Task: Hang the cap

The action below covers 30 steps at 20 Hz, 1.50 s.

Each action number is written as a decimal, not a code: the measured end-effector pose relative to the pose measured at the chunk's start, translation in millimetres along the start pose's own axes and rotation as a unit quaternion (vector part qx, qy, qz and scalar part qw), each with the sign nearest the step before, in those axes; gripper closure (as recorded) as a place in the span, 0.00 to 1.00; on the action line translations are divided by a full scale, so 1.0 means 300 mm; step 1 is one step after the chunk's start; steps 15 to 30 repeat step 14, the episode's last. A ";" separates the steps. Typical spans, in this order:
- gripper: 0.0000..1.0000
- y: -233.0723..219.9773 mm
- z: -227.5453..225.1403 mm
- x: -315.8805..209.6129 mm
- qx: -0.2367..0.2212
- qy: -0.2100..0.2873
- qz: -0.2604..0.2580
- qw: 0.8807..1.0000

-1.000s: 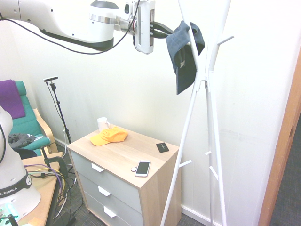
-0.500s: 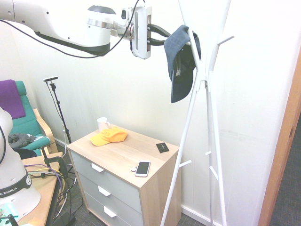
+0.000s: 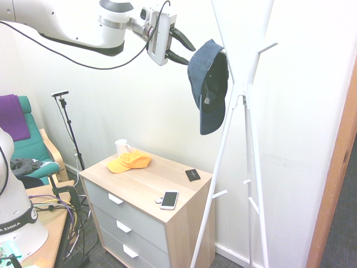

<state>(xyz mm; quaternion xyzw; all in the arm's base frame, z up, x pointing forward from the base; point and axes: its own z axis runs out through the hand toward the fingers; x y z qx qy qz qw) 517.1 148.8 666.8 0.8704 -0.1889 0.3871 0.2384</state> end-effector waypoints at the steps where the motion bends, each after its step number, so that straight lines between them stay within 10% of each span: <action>1: 0.00 -0.004 -0.025 -0.006 0.021 -0.025 0.005 0.999; 7: 0.00 -0.061 0.019 -0.090 0.107 -0.189 0.010 0.976; 14: 0.00 -0.035 0.028 -0.117 0.197 -0.361 -0.023 0.911; 30: 0.00 -0.035 0.028 -0.117 0.197 -0.361 -0.023 0.911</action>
